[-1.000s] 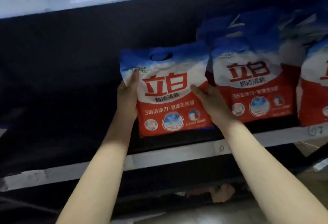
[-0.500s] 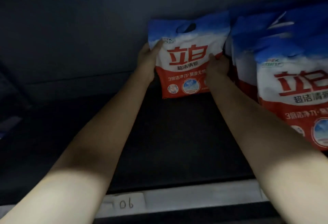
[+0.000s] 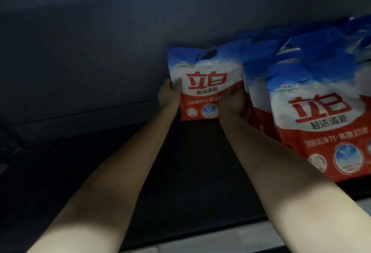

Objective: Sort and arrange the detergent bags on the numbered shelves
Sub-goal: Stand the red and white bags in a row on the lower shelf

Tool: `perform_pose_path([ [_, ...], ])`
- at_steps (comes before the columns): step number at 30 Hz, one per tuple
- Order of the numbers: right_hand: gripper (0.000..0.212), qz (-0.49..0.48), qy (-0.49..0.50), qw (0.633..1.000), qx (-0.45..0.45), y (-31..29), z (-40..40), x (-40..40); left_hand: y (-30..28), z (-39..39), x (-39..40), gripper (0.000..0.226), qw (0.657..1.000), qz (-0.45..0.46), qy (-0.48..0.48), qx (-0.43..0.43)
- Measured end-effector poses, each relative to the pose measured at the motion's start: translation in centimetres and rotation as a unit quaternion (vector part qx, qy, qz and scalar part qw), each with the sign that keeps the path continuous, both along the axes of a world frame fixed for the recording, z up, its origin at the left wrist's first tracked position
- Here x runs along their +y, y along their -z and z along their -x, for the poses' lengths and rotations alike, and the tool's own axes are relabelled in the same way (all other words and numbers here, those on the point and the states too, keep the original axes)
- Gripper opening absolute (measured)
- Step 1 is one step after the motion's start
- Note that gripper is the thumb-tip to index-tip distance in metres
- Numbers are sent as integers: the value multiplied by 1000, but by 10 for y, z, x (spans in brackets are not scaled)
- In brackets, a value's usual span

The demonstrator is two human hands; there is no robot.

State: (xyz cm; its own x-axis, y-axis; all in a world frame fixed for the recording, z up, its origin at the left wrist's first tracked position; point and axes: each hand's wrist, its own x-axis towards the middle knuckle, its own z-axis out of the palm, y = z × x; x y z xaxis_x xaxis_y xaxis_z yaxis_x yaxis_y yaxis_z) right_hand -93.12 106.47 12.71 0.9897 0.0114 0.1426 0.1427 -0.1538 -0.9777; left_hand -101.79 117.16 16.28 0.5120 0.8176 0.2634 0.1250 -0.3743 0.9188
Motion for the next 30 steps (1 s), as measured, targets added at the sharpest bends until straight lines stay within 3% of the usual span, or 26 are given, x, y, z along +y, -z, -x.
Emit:
perform_pose_path([
  [4,48,103,1,994,36,13,32,-9,34,31,-27,45,986,-44,33,157],
  [8,52,196,-14,979,64,5,68,-26,44,60,-50,39,943,-157,40,291],
  [11,41,253,-103,962,-19,11,97,-48,46,81,-74,35,895,-258,63,358],
  [14,39,318,-186,922,-121,16,111,-82,41,99,-108,37,851,-338,67,397],
  [18,45,403,-261,857,-187,-6,125,-139,24,117,-158,42,815,-399,69,415],
  [21,46,434,-286,826,-217,-36,132,-191,0,127,-201,43,807,-407,77,421],
  [26,39,458,-319,793,-242,-96,137,-296,-50,145,-274,38,787,-488,76,370],
  [30,51,458,-323,770,-305,-148,134,-365,-102,152,-324,37,754,-574,77,310],
])
